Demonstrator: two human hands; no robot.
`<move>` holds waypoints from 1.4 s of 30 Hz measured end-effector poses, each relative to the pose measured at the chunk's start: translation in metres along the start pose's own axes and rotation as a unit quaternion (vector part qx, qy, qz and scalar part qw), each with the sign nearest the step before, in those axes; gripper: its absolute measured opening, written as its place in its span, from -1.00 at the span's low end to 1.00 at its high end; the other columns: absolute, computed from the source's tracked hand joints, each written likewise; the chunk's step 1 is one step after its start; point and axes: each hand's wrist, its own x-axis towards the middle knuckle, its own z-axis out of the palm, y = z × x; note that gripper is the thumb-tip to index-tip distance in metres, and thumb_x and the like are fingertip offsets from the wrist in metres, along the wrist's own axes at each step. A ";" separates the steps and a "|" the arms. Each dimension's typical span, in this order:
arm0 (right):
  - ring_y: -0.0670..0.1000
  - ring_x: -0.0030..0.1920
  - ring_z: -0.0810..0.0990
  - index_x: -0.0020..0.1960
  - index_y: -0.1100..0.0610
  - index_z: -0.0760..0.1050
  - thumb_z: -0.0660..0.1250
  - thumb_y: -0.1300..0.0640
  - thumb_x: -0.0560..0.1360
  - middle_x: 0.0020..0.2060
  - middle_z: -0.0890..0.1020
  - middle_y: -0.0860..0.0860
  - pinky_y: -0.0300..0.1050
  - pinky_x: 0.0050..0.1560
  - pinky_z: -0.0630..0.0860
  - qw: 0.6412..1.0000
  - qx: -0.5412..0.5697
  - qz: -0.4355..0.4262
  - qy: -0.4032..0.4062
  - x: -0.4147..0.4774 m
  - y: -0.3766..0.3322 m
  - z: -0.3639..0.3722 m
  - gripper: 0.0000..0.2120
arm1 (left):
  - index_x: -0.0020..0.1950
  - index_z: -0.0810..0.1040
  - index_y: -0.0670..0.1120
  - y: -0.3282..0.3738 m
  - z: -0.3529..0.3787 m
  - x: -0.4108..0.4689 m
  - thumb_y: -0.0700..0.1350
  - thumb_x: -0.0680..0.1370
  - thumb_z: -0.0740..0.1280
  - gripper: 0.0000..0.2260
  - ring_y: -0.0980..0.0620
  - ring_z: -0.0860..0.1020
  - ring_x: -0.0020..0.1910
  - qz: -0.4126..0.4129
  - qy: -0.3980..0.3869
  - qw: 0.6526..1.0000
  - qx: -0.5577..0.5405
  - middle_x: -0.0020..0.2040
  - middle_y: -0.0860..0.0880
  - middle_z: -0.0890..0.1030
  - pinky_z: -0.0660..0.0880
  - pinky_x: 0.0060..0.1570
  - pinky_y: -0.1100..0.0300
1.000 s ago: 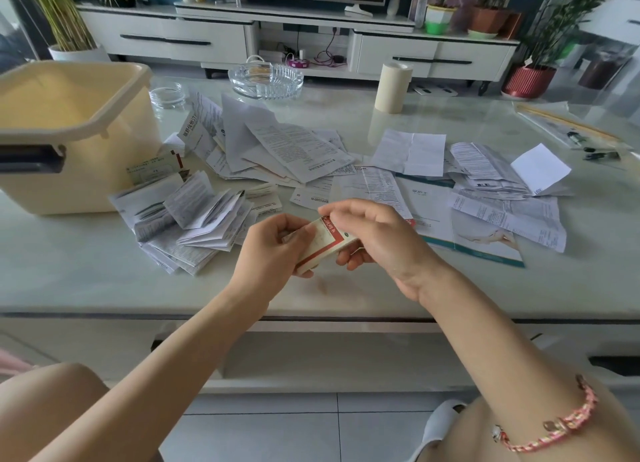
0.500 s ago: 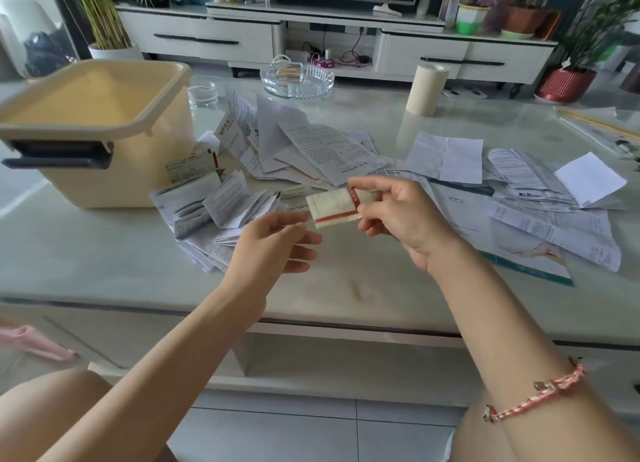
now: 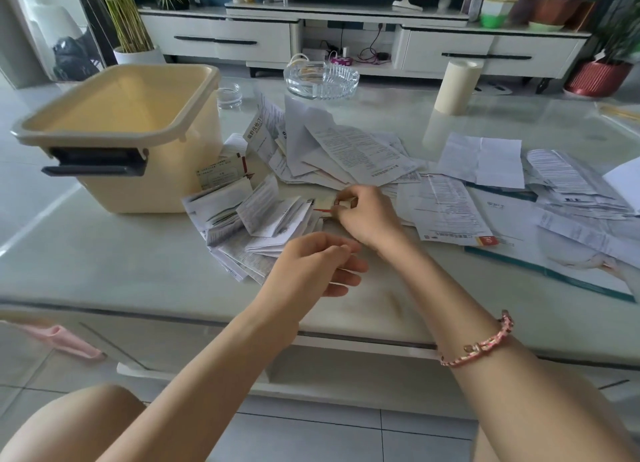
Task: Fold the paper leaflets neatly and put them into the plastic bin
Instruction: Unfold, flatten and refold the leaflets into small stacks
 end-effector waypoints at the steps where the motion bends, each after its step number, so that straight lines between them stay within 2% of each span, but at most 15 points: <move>1: 0.06 0.00 0.52 0.17 0.09 0.53 0.32 0.12 0.49 -0.08 0.54 0.04 -0.21 -0.18 0.35 0.999 -0.036 -0.009 -0.013 0.000 -0.001 0.002 -0.75 | -0.06 0.56 -0.13 -0.001 -0.001 0.001 -0.25 0.59 0.18 -0.83 0.13 0.56 -0.37 -0.001 0.001 1.000 0.000 -0.26 -0.02 0.65 0.48 -0.35 0.36; 4: 0.13 0.08 0.54 0.20 0.06 0.52 0.33 0.09 0.48 0.12 0.54 0.12 -0.14 -0.01 0.43 0.995 -0.094 -0.016 -0.020 0.003 -0.003 0.008 -0.71 | -0.08 0.55 -0.12 0.000 0.001 0.004 -0.25 0.58 0.19 -0.84 0.13 0.55 -0.37 -0.008 0.002 1.000 0.003 -0.25 -0.02 0.65 0.48 -0.34 0.36; 7: 0.12 0.08 0.55 0.20 0.06 0.53 0.31 0.11 0.49 0.17 0.53 0.12 -0.15 0.05 0.45 0.997 -0.070 -0.023 -0.025 0.004 -0.006 0.007 -0.71 | -0.12 0.54 -0.11 0.001 0.003 0.005 -0.25 0.58 0.19 -0.84 0.14 0.55 -0.39 -0.012 0.004 1.000 0.001 -0.27 -0.01 0.64 0.48 -0.33 0.35; 10: 0.01 0.04 0.53 0.18 0.11 0.56 0.25 0.21 0.52 0.03 0.58 0.04 -0.31 -0.08 0.33 0.998 -0.006 -0.040 -0.044 0.002 -0.008 0.000 -0.74 | -0.12 0.54 -0.10 0.002 0.006 0.005 -0.25 0.58 0.19 -0.83 0.13 0.55 -0.37 -0.010 0.000 1.000 0.001 -0.28 0.00 0.65 0.48 -0.31 0.33; 13: 0.00 -0.14 0.53 0.15 0.11 0.56 0.19 0.25 0.53 -0.14 0.55 -0.02 -0.18 -0.06 0.45 0.995 0.065 -0.032 -0.065 0.001 -0.006 -0.007 -0.74 | -0.11 0.54 -0.10 0.002 0.008 0.006 -0.25 0.58 0.19 -0.83 0.13 0.55 -0.36 -0.007 -0.002 1.000 0.007 -0.25 -0.01 0.65 0.49 -0.29 0.32; 16: -0.02 -0.31 0.56 0.11 0.11 0.56 0.21 0.27 0.51 -0.26 0.55 -0.05 -0.17 -0.19 0.49 0.995 0.087 -0.022 -0.047 0.002 0.003 -0.020 -0.75 | -0.08 0.55 -0.11 0.002 0.011 0.005 -0.24 0.58 0.19 -0.84 0.13 0.55 -0.36 -0.009 -0.004 1.000 0.010 -0.26 0.00 0.65 0.49 -0.32 0.34; 19: -0.03 -0.14 0.53 0.13 0.13 0.56 0.30 0.26 0.47 -0.19 0.56 -0.07 -0.25 -0.14 0.43 0.998 0.048 -0.032 0.000 0.003 0.016 -0.044 -0.75 | -0.10 0.56 -0.11 0.002 0.013 0.004 -0.25 0.59 0.18 -0.82 0.12 0.56 -0.35 -0.010 -0.010 1.000 0.012 -0.27 0.00 0.65 0.49 -0.30 0.32; 21: -0.02 0.00 0.53 0.19 0.12 0.53 0.37 0.24 0.44 -0.03 0.59 0.00 -0.24 -0.02 0.41 0.999 -0.011 -0.029 0.015 0.001 0.024 -0.065 -0.68 | -0.10 0.56 -0.11 0.003 0.015 0.004 -0.24 0.59 0.18 -0.82 0.09 0.56 -0.32 -0.009 -0.019 1.000 0.014 -0.26 -0.01 0.65 0.49 -0.26 0.29; 25: 0.02 0.37 0.34 0.44 0.07 0.25 0.48 0.02 0.38 0.40 0.35 0.04 -0.19 0.25 0.27 0.982 -0.170 0.006 -0.086 -0.013 0.039 -0.098 -0.29 | -0.09 0.56 -0.11 0.002 0.020 0.004 -0.24 0.59 0.18 -0.82 0.08 0.57 -0.30 -0.002 -0.035 0.999 0.019 -0.24 -0.02 0.65 0.50 -0.23 0.27; 28: 0.00 0.45 0.21 0.50 0.08 0.10 0.48 -0.09 0.35 0.49 0.18 0.01 -0.18 0.37 0.17 0.959 -0.228 0.032 -0.164 -0.025 0.049 -0.103 -0.12 | -0.08 0.57 -0.11 0.001 0.023 0.005 -0.23 0.59 0.19 -0.82 0.08 0.58 -0.31 -0.006 -0.039 0.999 0.025 -0.23 -0.03 0.66 0.51 -0.22 0.27; 31: 0.00 0.43 0.25 0.49 0.10 0.14 0.44 -0.08 0.40 0.47 0.23 0.03 -0.20 0.33 0.21 0.964 -0.222 0.019 -0.145 -0.029 0.058 -0.104 -0.21 | -0.07 0.57 -0.12 0.001 0.025 0.006 -0.22 0.59 0.19 -0.83 0.06 0.58 -0.29 -0.009 -0.043 0.999 0.032 -0.21 -0.03 0.66 0.51 -0.20 0.25; 34: 0.03 0.35 0.36 0.43 0.10 0.26 0.35 -0.03 0.49 0.39 0.37 0.04 -0.17 0.24 0.30 0.970 -0.218 0.011 -0.104 -0.032 0.064 -0.107 -0.42 | -0.08 0.57 -0.11 0.000 0.029 0.007 -0.22 0.60 0.18 -0.82 0.06 0.58 -0.28 -0.008 -0.045 0.998 0.032 -0.22 -0.03 0.66 0.51 -0.19 0.24; 38: 0.13 0.18 0.49 0.23 0.20 0.46 0.20 0.19 0.55 0.20 0.53 0.13 -0.11 0.09 0.40 0.978 -0.203 -0.011 -0.039 -0.035 0.069 -0.113 -0.73 | -0.08 0.57 -0.12 -0.003 0.032 0.007 -0.23 0.60 0.18 -0.82 0.04 0.59 -0.27 -0.002 -0.047 0.998 0.035 -0.22 -0.04 0.66 0.52 -0.19 0.23; 40: 0.18 0.07 0.51 0.08 0.28 0.49 0.15 0.27 0.53 0.06 0.57 0.18 -0.09 -0.10 0.38 0.982 -0.187 -0.023 0.005 -0.038 0.070 -0.116 -0.80 | -0.07 0.57 -0.12 -0.005 0.035 0.008 -0.23 0.60 0.18 -0.83 0.03 0.60 -0.26 0.002 -0.043 0.999 0.031 -0.18 -0.05 0.67 0.52 -0.20 0.22; 42: 0.10 0.08 0.51 0.08 0.27 0.52 0.19 0.28 0.52 0.03 0.57 0.10 -0.13 -0.08 0.36 0.991 -0.127 -0.027 0.026 -0.043 0.067 -0.118 -0.80 | -0.03 0.56 -0.10 -0.006 0.038 0.010 -0.21 0.59 0.21 -0.87 0.02 0.61 -0.20 0.003 -0.035 0.999 0.025 -0.08 -0.07 0.67 0.53 -0.18 0.20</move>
